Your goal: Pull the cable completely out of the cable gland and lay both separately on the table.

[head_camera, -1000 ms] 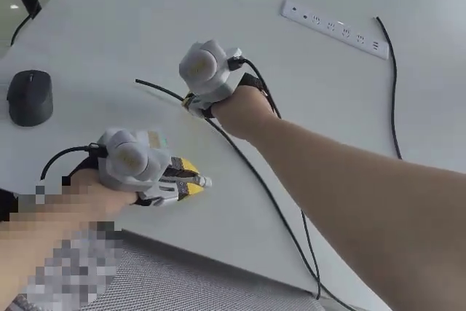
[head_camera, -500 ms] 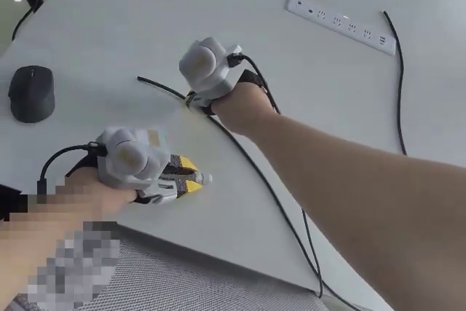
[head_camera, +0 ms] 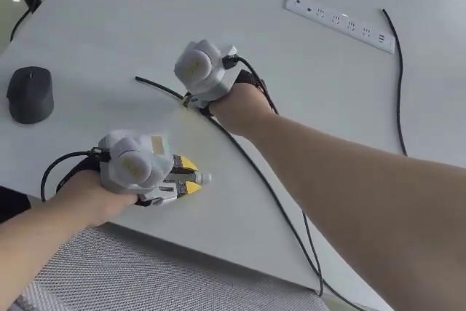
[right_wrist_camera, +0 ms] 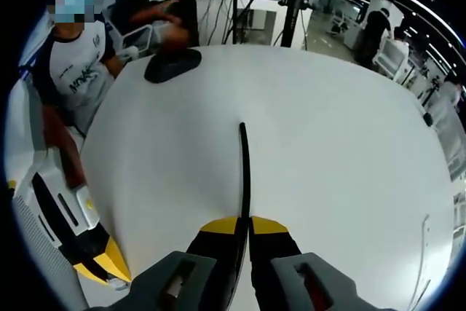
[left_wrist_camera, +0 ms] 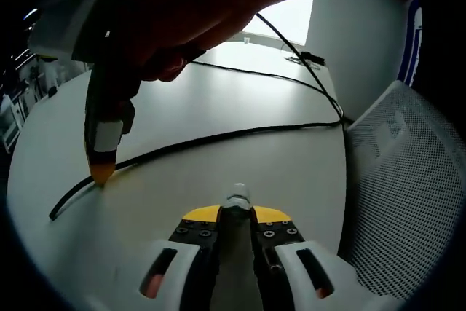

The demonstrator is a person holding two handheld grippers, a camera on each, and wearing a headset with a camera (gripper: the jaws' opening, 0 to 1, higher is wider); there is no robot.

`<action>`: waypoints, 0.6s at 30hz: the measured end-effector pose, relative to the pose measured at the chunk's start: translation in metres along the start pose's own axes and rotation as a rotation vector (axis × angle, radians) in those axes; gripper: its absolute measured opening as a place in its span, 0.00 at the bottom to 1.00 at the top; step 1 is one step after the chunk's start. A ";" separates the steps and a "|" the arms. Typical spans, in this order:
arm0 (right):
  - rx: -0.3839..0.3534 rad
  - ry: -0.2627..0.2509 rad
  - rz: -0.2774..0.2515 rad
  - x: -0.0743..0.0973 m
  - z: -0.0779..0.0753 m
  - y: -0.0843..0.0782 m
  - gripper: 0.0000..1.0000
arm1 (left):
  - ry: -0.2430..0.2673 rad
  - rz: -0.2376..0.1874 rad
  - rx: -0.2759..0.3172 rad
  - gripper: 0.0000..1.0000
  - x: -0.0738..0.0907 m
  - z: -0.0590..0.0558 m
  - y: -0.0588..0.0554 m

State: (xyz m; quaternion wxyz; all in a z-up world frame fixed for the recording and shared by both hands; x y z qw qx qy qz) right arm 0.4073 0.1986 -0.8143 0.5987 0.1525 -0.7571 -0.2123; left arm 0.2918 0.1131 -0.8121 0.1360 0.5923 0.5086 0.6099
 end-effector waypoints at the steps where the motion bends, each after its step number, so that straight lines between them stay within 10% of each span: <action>1: 0.001 -0.001 0.000 0.000 0.000 0.000 0.00 | 0.000 0.001 0.000 0.16 0.000 0.000 0.000; 18: -0.047 -0.051 -0.017 0.009 -0.006 0.007 0.16 | 0.028 0.013 0.010 0.25 0.005 0.002 -0.005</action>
Point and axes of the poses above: the centre of the closed fingertips' face, and the gripper's own axes: x roughly backward along the fingers, z roughly to its left, y roughly out of its top, the point moved 1 cm from there along x, roughly backward along the fingers, and after that the axes turned 9 degrees about -y, right-handed, at the moved point
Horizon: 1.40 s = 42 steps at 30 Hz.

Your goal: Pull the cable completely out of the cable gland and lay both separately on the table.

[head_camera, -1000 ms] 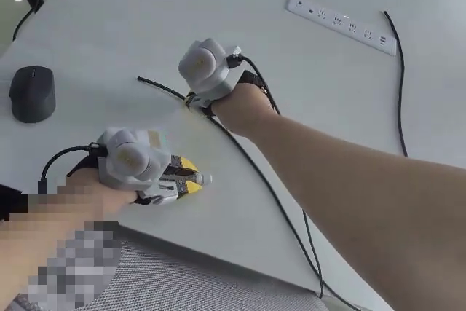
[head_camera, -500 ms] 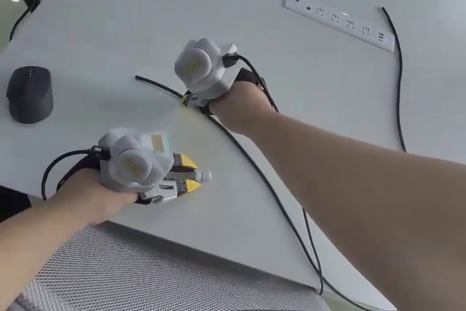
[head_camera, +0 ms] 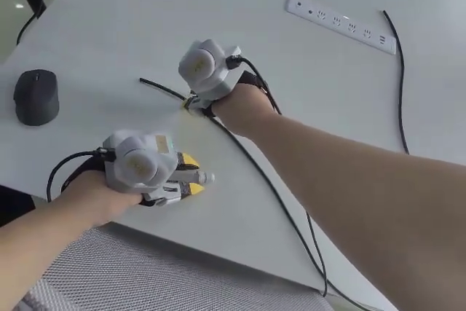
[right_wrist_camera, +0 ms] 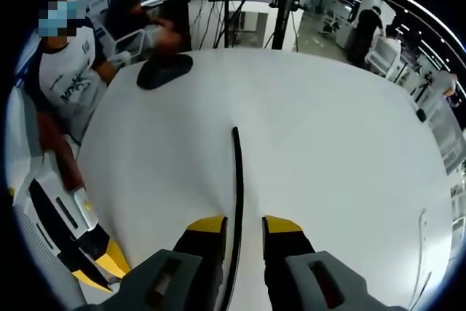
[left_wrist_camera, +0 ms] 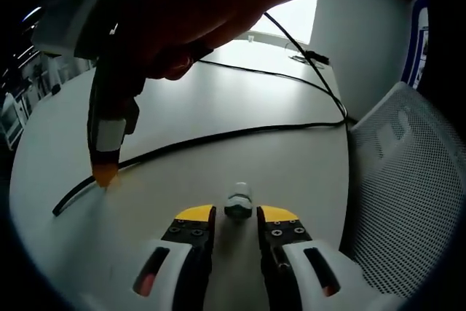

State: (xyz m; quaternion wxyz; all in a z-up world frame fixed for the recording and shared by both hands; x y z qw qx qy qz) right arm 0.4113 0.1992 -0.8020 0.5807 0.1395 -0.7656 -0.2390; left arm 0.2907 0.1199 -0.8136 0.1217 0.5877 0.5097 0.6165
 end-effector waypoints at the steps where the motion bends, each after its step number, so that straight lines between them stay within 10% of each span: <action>1: -0.007 -0.003 -0.003 0.001 -0.001 0.001 0.16 | 0.000 0.001 -0.002 0.26 0.000 0.000 0.000; 13: -0.126 -0.108 -0.121 0.061 -0.038 0.001 0.29 | 0.027 0.021 -0.015 0.39 0.009 0.001 0.007; 28: -0.278 -0.276 -0.283 0.194 -0.075 -0.042 0.46 | 0.077 -0.017 0.046 0.54 0.048 0.001 0.016; 42: -0.360 -0.329 -0.403 0.282 -0.054 -0.076 0.62 | 0.122 -0.072 0.040 0.67 0.098 -0.009 0.038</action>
Point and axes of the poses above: the centre of the closed fingertips' face, and the gripper's own axes: x roughly backward along the fingers, z roughly to its left, y roughly out of its top, the point moved 1 cm from there along x, roughly backward along the fingers, and after that the axes turned 9 degrees about -y, right-handed, at the moved point
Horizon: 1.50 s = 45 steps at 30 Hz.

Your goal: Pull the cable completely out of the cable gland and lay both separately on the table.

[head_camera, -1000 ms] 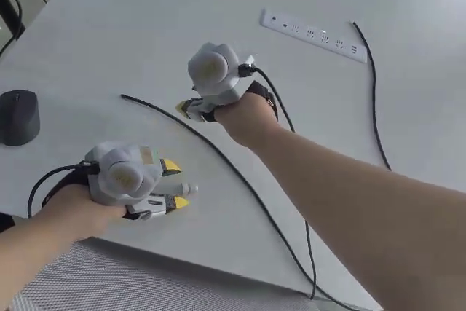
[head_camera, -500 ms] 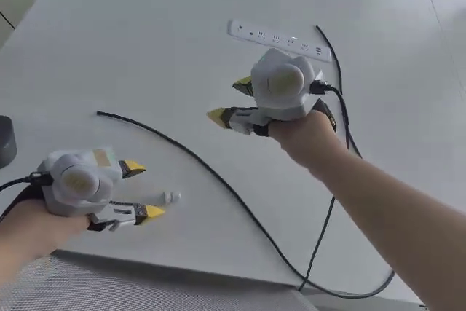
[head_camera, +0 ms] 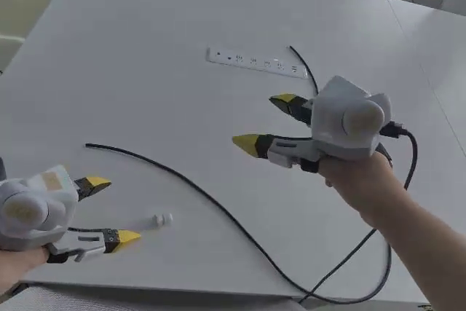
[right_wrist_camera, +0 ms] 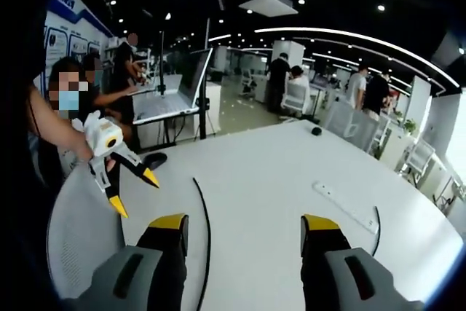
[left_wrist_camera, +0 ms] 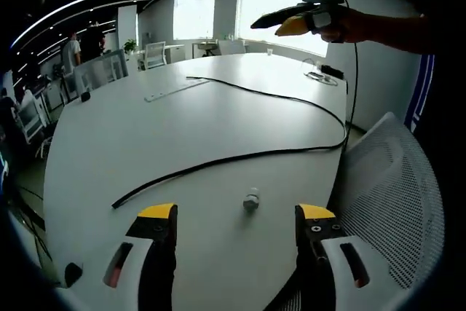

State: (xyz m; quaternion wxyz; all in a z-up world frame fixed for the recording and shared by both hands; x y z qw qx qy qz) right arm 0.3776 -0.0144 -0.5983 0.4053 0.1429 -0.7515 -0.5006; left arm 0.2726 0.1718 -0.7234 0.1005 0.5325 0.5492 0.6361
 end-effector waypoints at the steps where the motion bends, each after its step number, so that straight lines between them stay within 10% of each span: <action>1: -0.004 -0.001 -0.001 0.006 0.000 -0.003 0.65 | 0.008 -0.014 0.015 0.67 0.005 0.000 0.001; 11: -0.145 -0.064 -0.015 0.070 0.010 -0.039 0.74 | 0.070 -0.054 0.061 0.77 0.045 -0.003 -0.008; 19: -0.262 -0.114 -0.009 0.097 0.029 -0.075 0.81 | 0.128 -0.163 0.154 0.87 0.074 -0.011 -0.006; 33: -0.269 -0.017 -0.017 0.104 0.104 -0.103 0.99 | 0.139 -0.259 0.193 0.97 0.095 -0.040 -0.006; 45: -0.338 0.011 0.005 0.102 0.120 -0.112 0.99 | 0.156 -0.213 0.202 0.99 0.098 -0.054 -0.020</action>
Point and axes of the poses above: the centre of the closed fingertips' face, and the gripper's own axes: x roughly backward along the fingers, z roughly to its left, y roughly out of its top, the point moved 1 cm from there along x, roughly backward along the fingers, and after that the axes turned 9 degrees about -y, right-handed, at the moved point
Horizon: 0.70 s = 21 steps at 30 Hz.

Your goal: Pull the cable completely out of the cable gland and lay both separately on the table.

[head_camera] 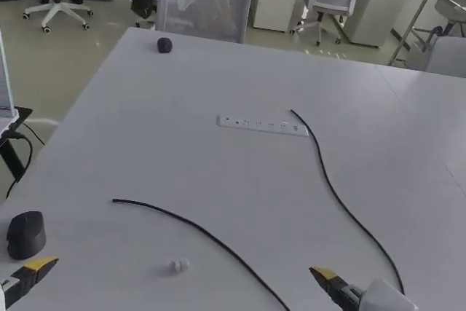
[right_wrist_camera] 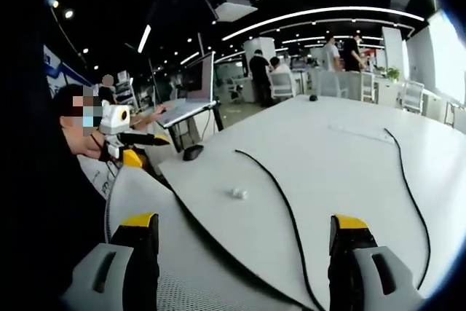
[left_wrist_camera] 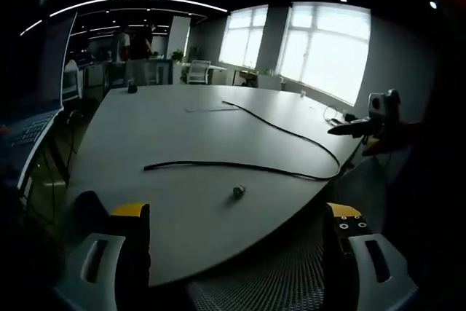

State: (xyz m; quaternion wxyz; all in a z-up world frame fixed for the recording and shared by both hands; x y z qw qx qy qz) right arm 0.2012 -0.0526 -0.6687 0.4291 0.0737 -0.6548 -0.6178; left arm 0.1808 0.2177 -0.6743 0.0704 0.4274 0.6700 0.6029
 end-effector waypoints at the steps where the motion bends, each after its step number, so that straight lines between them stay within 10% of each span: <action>1: 0.001 0.000 0.003 -0.001 0.001 -0.001 0.99 | -0.001 0.004 -0.001 0.99 0.000 0.000 -0.001; 21: 0.044 -0.006 0.038 -0.006 -0.001 -0.003 0.97 | 0.012 0.005 -0.001 0.99 -0.005 0.007 0.003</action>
Point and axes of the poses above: the centre of the closed fingertips' face, and the gripper's own axes: x roughly backward along the fingers, z roughly to its left, y roughly out of its top, the point moved 1 cm from there along x, roughly backward along the fingers, and after that the axes turned 9 degrees about -y, right-handed, at the moved point
